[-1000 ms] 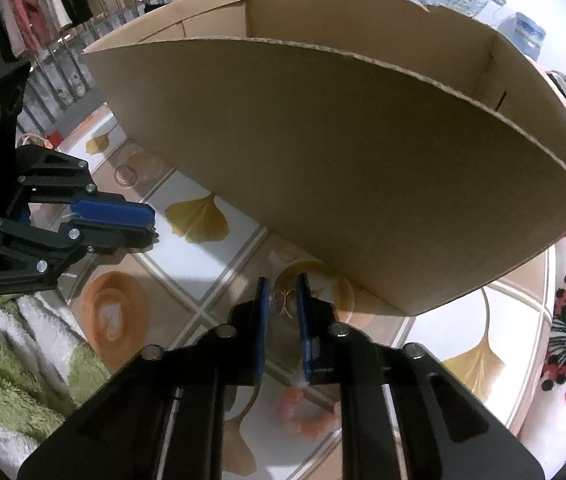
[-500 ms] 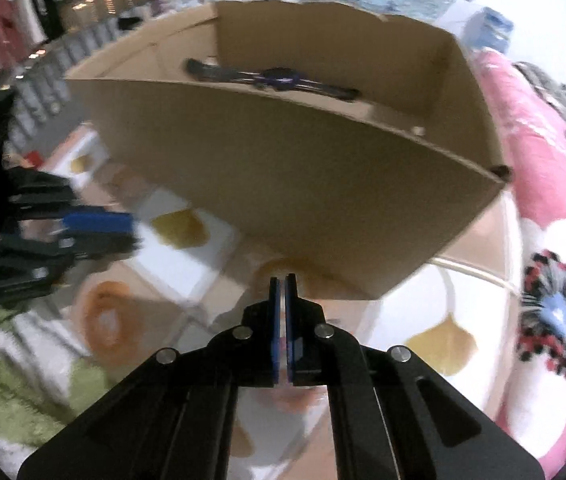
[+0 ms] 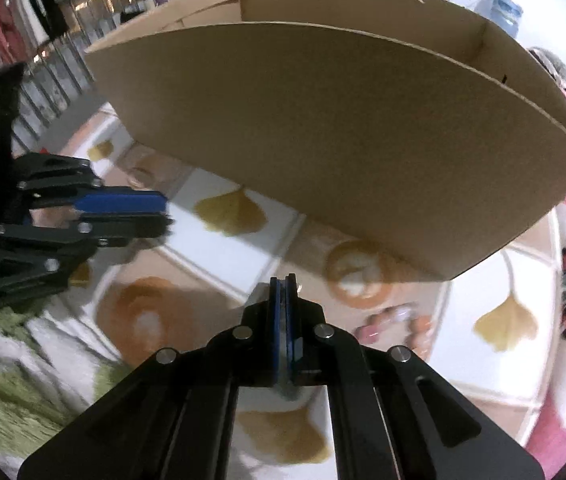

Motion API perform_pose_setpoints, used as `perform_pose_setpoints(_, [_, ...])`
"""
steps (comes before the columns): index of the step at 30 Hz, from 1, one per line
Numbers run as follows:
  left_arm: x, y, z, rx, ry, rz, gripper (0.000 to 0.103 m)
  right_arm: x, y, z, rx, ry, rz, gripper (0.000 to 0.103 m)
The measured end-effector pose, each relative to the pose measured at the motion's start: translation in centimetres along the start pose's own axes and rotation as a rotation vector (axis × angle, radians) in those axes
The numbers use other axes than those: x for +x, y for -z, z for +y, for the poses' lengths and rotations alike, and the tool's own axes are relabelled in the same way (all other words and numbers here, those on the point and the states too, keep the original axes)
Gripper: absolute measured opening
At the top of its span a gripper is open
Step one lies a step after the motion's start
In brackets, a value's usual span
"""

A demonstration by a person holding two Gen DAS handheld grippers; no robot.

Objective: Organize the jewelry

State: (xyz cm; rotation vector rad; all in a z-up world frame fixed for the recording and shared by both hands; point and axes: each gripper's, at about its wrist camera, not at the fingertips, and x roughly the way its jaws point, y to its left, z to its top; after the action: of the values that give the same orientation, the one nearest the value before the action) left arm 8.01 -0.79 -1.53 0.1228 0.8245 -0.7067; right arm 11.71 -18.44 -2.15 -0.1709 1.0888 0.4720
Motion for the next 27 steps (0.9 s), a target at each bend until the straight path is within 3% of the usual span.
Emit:
perform_pose_setpoints(6, [-0.1, 0.2, 0.3, -0.008, 0.007, -0.005, 0.012, -1.5, 1.8, -0.4, 0.132, 0.02, -0.041, 0.012])
perform_pose_setpoints(10, [-0.1, 0.2, 0.3, -0.008, 0.01, -0.008, 0.012, -1.9, 2.4, -1.0, 0.245, -0.04, -0.059, 0.013])
perform_pose_setpoints(21, [-0.5, 0.4, 0.4, -0.014, 0.002, -0.009, 0.012, -0.3, 1.3, 1.0, 0.15, 0.087, -0.038, 0.012])
perform_pose_setpoints(27, [-0.4, 0.4, 0.4, -0.016, -0.001, -0.006, 0.012, -0.2, 1.6, 1.1, 0.24, -0.076, -0.051, 0.013])
